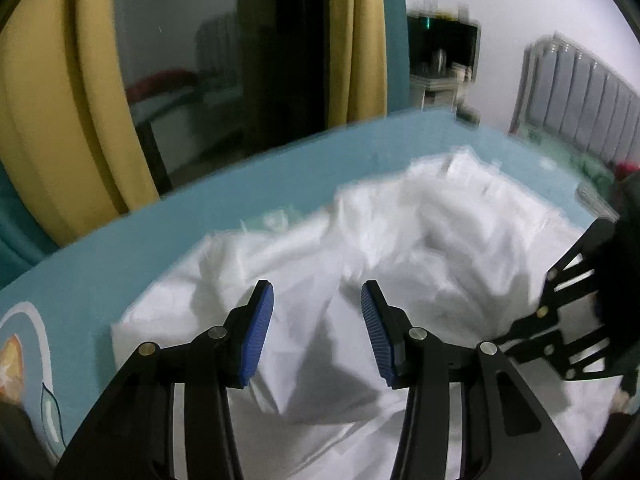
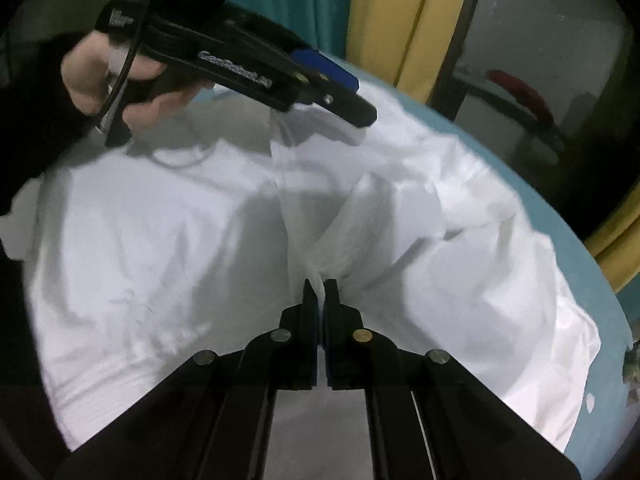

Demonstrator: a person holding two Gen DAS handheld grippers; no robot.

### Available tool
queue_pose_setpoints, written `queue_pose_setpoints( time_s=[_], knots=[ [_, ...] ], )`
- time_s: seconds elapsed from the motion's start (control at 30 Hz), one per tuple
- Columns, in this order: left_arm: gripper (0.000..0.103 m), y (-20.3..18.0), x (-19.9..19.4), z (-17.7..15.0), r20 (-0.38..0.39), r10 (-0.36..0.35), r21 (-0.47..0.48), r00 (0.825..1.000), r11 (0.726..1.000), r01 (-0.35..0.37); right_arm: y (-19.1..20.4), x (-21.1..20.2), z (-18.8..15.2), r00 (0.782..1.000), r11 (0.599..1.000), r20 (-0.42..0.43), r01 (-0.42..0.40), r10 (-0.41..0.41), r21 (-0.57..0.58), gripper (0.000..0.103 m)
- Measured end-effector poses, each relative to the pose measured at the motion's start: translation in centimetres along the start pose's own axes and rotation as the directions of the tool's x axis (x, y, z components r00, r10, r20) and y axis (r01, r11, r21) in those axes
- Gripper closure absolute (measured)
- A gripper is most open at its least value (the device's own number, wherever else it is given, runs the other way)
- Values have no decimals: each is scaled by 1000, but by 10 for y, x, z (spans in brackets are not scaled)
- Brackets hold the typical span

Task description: Fold large clothes

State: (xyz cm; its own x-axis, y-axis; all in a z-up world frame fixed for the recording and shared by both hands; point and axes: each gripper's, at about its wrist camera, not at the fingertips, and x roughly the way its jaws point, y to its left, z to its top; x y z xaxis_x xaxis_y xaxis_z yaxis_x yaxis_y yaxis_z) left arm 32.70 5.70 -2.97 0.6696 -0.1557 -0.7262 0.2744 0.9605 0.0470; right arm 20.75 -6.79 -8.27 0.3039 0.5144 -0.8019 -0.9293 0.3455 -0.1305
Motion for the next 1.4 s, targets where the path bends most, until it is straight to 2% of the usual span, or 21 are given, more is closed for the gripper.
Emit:
queue_pose_setpoints(
  time_s=[0.03,0.13,0.27,0.33,0.4,0.43,0.47,0.53,0.6,0.63,0.73,0.77,0.87,0.97,1.03,1.17,1.4],
  knots=[
    [55,-2,8,-5,-37,4,3,999,1000,-4,-1,3,0,1000,1000,-14,-7,7,4,95],
    [55,-3,13,-16,-64,-2,3,998,1000,2,-6,-7,2,1000,1000,5,-24,24,1,76],
    [55,0,3,-23,-48,-44,-23,998,999,43,-32,-31,16,989,994,133,-75,64,79,60],
    [55,2,3,-26,-46,-60,-40,997,998,58,-46,-30,28,980,992,198,-39,14,122,55],
    [55,2,3,-30,-49,-65,-55,997,997,62,-59,-12,42,975,987,214,27,-62,161,54],
    [55,3,3,-33,-50,-66,-61,997,996,63,-63,-2,46,976,982,206,34,-73,186,54],
    [55,3,2,-33,-47,-65,-65,997,996,61,-79,19,56,980,974,193,5,-50,225,54],
    [55,4,-4,-35,-33,-67,-77,997,995,65,-83,37,57,986,968,168,-46,4,246,54],
    [55,6,-13,-38,-15,-66,-89,998,994,65,-76,55,55,993,968,83,-99,82,232,54],
    [55,7,-16,-39,-7,-68,-95,998,993,67,-70,60,52,994,972,53,-105,95,212,54],
    [55,11,-25,-45,8,-69,-118,998,991,70,-55,52,49,991,977,43,-129,124,171,54],
    [55,11,-28,-47,11,-58,-121,998,991,59,-49,48,49,993,981,34,-119,115,150,54],
    [55,12,-37,-52,23,-24,-127,999,992,27,-16,37,39,999,999,-23,40,-40,32,49],
    [55,16,-52,-58,49,-18,-158,999,987,26,0,21,25,996,997,-48,81,-80,17,49],
    [55,18,-62,-63,63,-5,-177,998,984,16,4,5,15,995,995,-42,90,-88,47,49],
    [54,23,-84,-79,78,42,-232,996,973,-23,6,-18,-5,982,972,-50,188,-183,139,49],
    [54,26,-115,-117,89,112,-341,990,937,-75,-8,-50,-49,970,911,-91,241,-223,335,49]
  ],
)
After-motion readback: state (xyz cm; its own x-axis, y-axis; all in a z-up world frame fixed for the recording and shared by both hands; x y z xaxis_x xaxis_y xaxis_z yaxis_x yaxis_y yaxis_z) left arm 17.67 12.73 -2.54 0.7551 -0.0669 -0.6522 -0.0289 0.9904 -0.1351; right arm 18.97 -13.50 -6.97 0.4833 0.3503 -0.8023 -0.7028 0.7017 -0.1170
